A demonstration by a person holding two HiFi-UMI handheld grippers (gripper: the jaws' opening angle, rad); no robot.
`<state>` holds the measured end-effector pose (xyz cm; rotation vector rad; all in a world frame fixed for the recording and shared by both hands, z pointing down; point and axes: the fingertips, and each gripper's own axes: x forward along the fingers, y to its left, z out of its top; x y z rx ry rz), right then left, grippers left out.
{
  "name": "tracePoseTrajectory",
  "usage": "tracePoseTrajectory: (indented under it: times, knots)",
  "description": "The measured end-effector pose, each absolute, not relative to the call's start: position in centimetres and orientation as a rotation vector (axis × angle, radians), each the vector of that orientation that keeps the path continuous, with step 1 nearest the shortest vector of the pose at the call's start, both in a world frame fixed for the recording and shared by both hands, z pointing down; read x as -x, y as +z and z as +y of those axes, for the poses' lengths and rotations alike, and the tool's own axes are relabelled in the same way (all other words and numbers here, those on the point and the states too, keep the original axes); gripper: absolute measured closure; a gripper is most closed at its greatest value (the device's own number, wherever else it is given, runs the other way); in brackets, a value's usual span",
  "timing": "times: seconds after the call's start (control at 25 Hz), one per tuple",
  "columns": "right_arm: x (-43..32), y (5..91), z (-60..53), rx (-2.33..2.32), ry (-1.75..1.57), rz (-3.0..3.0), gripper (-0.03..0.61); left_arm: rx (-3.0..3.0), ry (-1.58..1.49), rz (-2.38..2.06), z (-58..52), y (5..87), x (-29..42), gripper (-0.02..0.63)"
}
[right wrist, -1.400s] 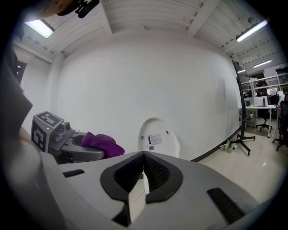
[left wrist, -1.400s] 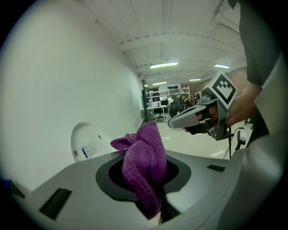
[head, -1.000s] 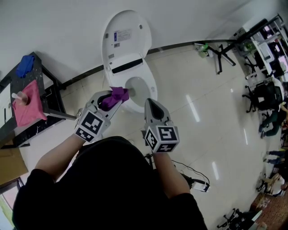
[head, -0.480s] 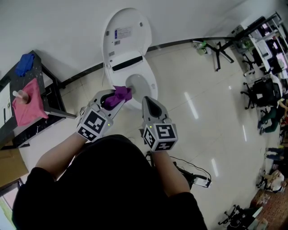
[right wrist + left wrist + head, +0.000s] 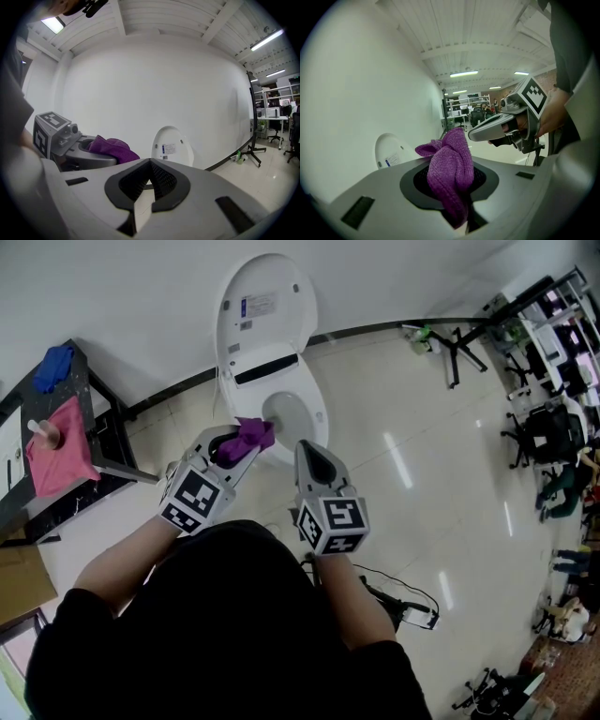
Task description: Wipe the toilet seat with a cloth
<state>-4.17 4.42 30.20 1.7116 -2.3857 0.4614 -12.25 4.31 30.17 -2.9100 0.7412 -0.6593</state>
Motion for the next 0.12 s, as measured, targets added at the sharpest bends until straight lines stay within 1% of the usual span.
tracePoseTrajectory:
  times: [0.12]
  knots:
    - [4.24, 30.15, 4.66, -1.707, 0.464, -2.387, 0.565, 2.912, -0.658, 0.743, 4.53, 30.11, 12.26, 0.52]
